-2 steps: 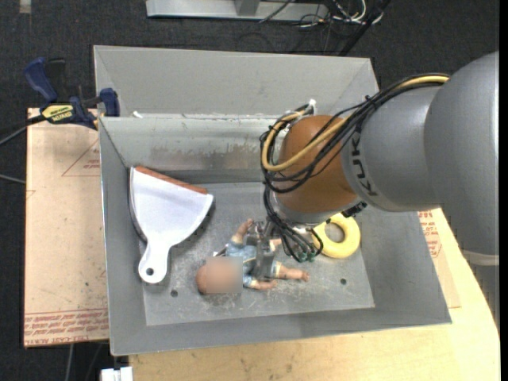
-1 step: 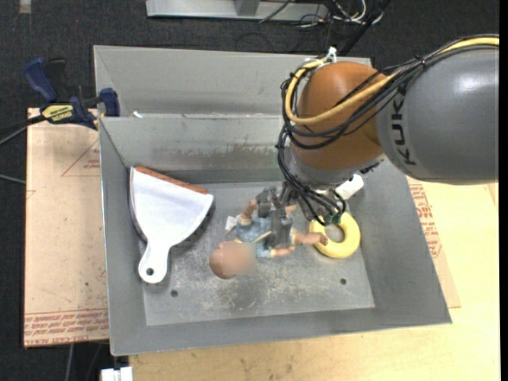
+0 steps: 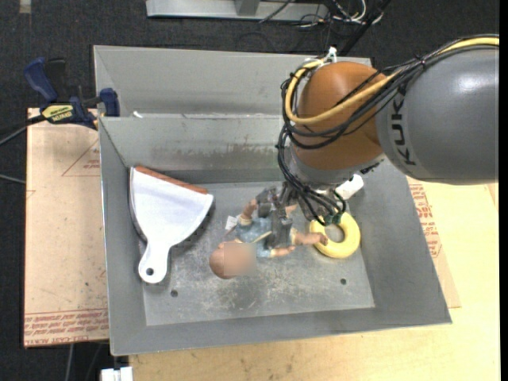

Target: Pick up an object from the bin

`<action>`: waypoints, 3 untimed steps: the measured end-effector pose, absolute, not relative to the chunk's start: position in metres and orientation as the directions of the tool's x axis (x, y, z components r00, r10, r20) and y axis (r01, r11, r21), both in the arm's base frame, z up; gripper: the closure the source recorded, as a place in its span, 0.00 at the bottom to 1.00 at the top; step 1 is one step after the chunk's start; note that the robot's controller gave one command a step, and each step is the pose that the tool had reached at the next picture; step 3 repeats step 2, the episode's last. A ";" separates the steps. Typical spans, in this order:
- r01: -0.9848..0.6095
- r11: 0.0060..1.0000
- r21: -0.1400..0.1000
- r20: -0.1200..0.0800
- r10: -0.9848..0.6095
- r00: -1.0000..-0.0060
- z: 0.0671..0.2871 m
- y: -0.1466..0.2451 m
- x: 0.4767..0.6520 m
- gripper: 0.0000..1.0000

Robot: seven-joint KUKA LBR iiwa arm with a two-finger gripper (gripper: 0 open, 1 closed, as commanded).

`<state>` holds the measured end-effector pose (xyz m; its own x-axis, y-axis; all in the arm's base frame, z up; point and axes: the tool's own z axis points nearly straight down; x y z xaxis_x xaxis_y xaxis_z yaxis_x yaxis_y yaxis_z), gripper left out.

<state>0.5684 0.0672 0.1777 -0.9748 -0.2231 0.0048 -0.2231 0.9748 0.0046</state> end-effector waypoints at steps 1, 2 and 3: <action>-0.222 0.975 0.005 0.009 -0.222 -0.975 0.228 0.069 0.566 1.00; -0.221 0.975 0.005 0.002 -0.221 -0.975 0.374 0.059 0.554 1.00; -0.221 0.975 0.005 0.002 -0.221 -0.975 0.374 0.059 0.554 1.00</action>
Offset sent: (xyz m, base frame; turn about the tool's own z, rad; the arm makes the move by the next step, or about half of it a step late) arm -0.0154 -0.0083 0.1965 0.0001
